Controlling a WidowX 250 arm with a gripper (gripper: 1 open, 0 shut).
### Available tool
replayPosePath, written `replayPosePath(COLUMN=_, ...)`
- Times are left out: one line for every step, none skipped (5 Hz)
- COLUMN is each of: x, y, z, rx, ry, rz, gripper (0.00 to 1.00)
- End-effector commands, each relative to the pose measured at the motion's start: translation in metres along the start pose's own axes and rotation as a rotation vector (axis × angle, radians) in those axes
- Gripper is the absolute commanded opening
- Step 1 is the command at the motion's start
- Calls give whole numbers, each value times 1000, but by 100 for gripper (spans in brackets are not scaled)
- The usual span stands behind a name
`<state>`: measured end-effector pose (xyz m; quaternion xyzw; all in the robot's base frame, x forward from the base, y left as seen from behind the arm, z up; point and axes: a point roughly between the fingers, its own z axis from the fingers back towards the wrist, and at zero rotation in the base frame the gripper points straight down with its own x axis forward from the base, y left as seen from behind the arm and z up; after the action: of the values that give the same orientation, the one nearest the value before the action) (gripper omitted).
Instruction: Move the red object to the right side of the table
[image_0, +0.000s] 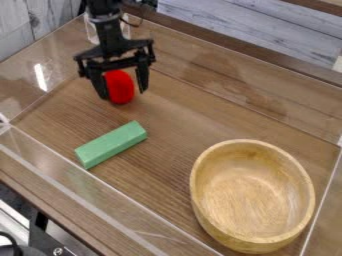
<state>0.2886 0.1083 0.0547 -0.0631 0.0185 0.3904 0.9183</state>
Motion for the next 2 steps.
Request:
replayPosePath(x=28, y=-5, z=13, rx=-35, ry=-51, rz=21, gripper=100)
replayPosePath(x=48, y=-2, z=14, rx=-45, ry=-57, rz=45, gripper=100)
